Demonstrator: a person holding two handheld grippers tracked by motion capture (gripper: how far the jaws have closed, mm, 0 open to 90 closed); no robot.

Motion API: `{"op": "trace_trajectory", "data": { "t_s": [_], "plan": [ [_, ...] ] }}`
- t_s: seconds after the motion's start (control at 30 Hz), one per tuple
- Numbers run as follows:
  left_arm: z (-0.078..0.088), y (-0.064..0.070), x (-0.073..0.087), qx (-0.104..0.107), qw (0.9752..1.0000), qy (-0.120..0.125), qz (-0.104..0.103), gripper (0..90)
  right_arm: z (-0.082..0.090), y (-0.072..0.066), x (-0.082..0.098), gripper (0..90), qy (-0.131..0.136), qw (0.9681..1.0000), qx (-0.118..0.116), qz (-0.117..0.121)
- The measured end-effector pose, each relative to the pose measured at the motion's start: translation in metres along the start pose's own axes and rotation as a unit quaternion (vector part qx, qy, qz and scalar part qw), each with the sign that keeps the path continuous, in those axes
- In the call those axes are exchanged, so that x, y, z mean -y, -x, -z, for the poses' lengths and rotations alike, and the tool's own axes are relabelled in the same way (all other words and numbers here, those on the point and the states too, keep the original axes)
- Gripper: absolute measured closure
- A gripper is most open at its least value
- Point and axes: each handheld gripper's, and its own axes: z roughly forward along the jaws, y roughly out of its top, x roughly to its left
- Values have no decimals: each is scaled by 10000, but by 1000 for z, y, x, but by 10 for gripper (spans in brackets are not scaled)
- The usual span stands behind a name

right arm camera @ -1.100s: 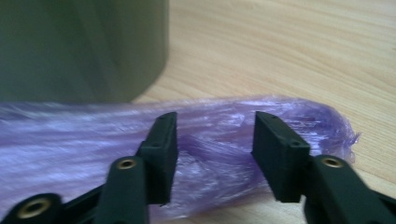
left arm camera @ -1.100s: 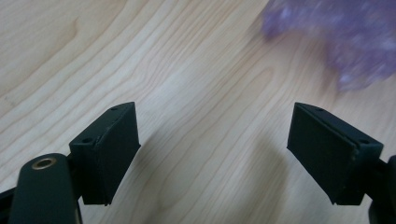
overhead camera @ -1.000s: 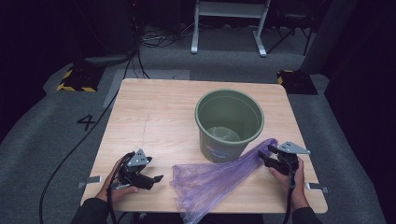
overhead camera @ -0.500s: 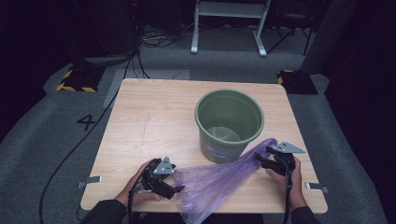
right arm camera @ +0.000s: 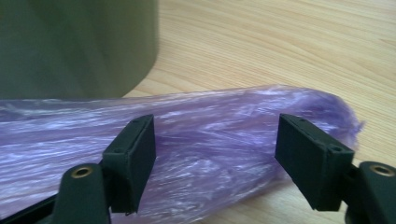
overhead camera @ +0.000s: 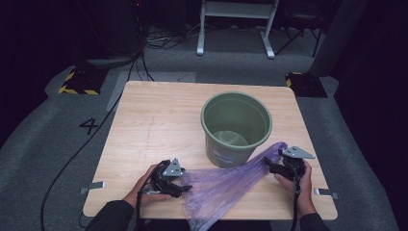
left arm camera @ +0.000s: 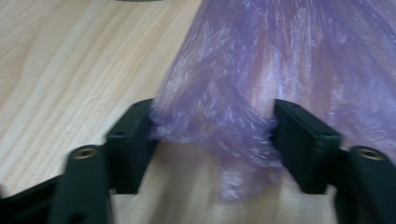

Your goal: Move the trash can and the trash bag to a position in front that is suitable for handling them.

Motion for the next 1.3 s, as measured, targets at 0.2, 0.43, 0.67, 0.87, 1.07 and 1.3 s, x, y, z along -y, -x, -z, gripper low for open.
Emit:
{"op": "trace_trajectory", "data": {
  "t_s": [0.2,0.43,0.67,0.87,1.07,1.3],
  "plan": [
    [1,-10,2,-66,9999,133,70,633,-3,4,1,235,-128,9998,63,-144],
    [-2,-16,-1,-67,9998,157,39,670,-11,8,-3,458,-445,9984,-278,-222],
    [-6,-29,-3,-156,9996,221,120,670,-14,7,-5,720,-419,9984,-361,-141],
    [-6,-37,-2,-257,9991,284,207,668,-17,4,-7,809,-369,9984,-420,-5],
    [-7,-44,-3,-351,9987,256,279,642,-15,-1,-9,847,-69,9987,-499,-8],
    [-7,-53,-4,-708,9961,194,499,478,-5,-13,-14,858,384,9975,-560,200]
  ]
}}
